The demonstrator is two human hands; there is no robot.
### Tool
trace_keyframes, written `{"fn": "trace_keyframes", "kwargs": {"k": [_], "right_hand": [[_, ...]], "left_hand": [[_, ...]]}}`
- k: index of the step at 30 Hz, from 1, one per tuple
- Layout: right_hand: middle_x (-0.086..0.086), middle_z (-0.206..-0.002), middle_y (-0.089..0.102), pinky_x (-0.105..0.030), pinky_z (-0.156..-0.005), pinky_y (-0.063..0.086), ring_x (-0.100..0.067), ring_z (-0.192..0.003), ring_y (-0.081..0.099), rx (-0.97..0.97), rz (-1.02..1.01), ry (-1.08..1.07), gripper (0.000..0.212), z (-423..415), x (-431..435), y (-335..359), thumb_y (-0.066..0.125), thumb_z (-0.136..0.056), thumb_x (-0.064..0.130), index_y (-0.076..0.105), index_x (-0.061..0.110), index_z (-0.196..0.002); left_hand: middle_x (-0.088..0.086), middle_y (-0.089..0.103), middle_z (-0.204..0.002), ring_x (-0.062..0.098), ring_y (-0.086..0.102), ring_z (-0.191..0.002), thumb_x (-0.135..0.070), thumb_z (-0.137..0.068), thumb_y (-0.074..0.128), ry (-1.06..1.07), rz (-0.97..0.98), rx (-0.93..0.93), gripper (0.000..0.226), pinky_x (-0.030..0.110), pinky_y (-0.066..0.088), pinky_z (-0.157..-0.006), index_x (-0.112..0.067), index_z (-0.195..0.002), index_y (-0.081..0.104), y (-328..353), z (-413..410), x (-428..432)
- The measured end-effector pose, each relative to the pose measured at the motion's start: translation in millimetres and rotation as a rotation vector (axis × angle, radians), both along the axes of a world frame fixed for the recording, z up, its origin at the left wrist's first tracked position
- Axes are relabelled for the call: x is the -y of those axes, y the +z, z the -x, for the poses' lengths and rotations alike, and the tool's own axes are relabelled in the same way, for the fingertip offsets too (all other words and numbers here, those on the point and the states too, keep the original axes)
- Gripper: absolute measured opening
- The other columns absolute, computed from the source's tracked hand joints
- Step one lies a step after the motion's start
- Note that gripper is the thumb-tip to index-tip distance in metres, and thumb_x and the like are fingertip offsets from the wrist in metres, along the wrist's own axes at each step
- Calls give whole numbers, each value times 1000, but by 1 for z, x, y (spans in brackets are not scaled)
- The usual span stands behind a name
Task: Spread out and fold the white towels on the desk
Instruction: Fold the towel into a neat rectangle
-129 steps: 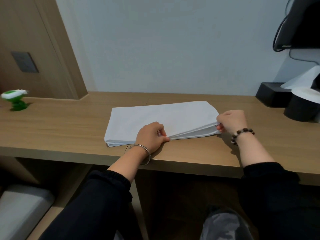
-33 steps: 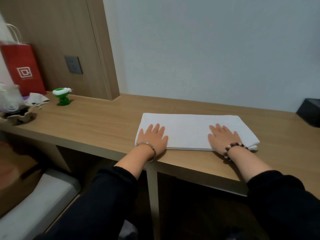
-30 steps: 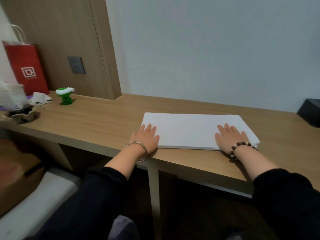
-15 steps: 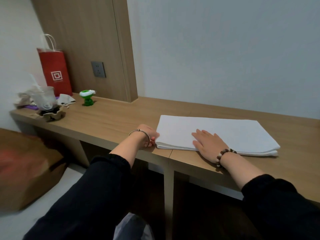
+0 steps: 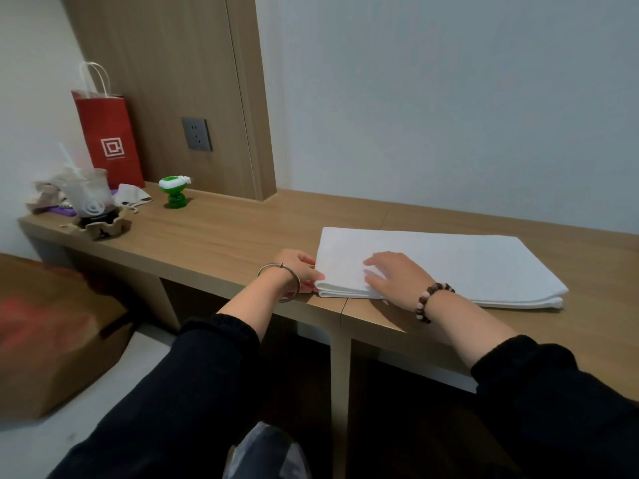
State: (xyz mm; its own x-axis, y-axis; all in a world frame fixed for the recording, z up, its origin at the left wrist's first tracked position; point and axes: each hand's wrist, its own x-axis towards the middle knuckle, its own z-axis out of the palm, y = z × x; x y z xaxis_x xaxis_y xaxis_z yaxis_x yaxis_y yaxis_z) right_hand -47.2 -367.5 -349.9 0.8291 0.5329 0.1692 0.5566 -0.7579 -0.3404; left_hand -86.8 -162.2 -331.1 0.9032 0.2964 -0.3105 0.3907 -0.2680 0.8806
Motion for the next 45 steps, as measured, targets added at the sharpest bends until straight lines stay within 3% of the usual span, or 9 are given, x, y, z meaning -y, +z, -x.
{"fn": "trace_keyframes", "kwargs": {"k": [7,11,14,18,21,23,27,34,45], "right_hand": [[3,-120,61,-25,-91,34,-12,-111,47,61,-64,103,24,13,-31,-9,62,-89,35,71,24,-109],[6,-133,56,-24,-102,29,-12,-123,45,-22,-82,140,27,12,-9,-11,57,-93,32,68,23,-116],[0,-122,64,-29,-100,36,-19,-114,54,-53,-151,-49,31,7,32,-8,51,-96,31,71,13,-110],[-12,-65,56,-33,-67,44,-29,-69,56,-46,-190,-320,36,-11,57,2,47,-92,20,59,5,-62],[-11,-100,65,-33,-80,44,-30,-103,56,20,-114,-376,25,-39,44,13,44,-92,14,68,11,-91],[-8,-137,48,-37,-101,35,-28,-128,39,20,6,-380,37,-61,38,12,39,-96,17,53,13,-129],[-6,-158,12,-49,-114,13,-25,-144,12,-74,300,-374,52,-82,40,-17,21,-99,37,19,18,-148],[2,-159,-9,-45,-116,-4,-17,-146,-8,-159,291,-348,57,-77,49,-25,12,-99,45,0,27,-151],[1,-159,-14,-49,-116,3,-17,-146,-9,-352,492,-573,58,-65,167,2,8,-98,43,-7,26,-152]], "left_hand": [[-10,55,-79,9,53,-68,-28,-75,72,-139,-687,247,55,22,42,-62,-24,-127,55,-21,-1,0],[-1,53,-113,16,49,-98,-31,-86,62,-336,-966,416,31,31,44,-89,-28,-117,66,-27,-1,-5],[-8,61,-117,18,45,-108,-34,-92,54,-496,-1192,422,23,29,40,-87,-31,-107,71,-19,-5,-3],[-2,64,-109,21,46,-112,-25,-89,54,-487,-1191,312,21,33,43,-91,-25,-98,72,0,-25,19],[5,50,-131,27,38,-124,-26,-96,41,-473,-1245,256,32,39,38,-100,-21,-121,59,3,-54,51],[6,36,-144,28,26,-135,-26,-98,31,-464,-1238,205,40,46,27,-107,-21,-136,44,-5,-76,71],[-2,-4,-159,26,-8,-145,-33,-99,17,-504,-1128,15,53,56,3,-112,-26,-150,5,-36,-100,92],[-5,-7,-159,20,-11,-145,-49,-97,13,-438,-1091,113,57,54,-1,-113,-33,-150,1,-49,-89,88],[-2,-14,-158,22,-15,-145,-47,-97,10,-480,-1128,-133,59,53,6,-115,-28,-149,-10,-22,-63,58]]}}
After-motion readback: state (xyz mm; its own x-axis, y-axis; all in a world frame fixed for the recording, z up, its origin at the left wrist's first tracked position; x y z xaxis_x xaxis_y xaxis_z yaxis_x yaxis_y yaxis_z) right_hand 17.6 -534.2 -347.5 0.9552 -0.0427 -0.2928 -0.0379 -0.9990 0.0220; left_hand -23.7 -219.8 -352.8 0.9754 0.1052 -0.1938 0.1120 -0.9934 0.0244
